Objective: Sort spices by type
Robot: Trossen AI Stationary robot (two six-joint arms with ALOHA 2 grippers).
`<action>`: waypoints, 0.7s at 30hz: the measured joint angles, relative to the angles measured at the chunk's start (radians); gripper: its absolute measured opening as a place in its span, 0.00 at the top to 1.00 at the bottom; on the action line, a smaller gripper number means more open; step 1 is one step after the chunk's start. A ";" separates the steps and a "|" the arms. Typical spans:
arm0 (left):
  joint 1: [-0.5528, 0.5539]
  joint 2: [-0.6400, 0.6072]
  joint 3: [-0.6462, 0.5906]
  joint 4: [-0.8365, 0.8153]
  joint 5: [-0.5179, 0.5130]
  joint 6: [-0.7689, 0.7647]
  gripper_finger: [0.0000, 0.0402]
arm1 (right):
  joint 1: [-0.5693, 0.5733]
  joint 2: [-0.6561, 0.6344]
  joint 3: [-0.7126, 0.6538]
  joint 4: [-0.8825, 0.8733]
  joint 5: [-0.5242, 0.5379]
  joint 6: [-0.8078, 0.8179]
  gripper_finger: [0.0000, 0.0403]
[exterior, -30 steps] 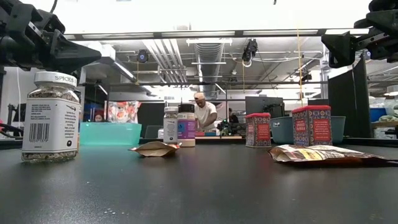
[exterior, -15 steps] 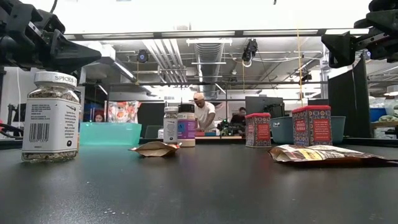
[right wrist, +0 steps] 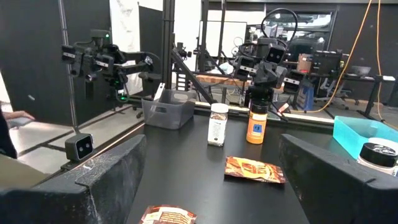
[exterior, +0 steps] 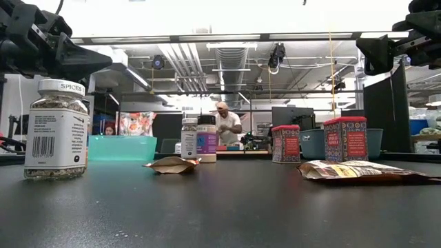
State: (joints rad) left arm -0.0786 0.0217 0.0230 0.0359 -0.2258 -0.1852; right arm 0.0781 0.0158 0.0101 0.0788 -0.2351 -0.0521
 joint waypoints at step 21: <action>0.000 0.000 0.000 0.192 -0.001 -0.087 1.00 | -0.002 0.000 0.000 0.070 0.009 0.301 0.12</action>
State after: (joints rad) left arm -0.0784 0.0216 0.0227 0.2283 -0.2264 -0.2717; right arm 0.0761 0.0157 0.0099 0.1487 -0.2256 0.2493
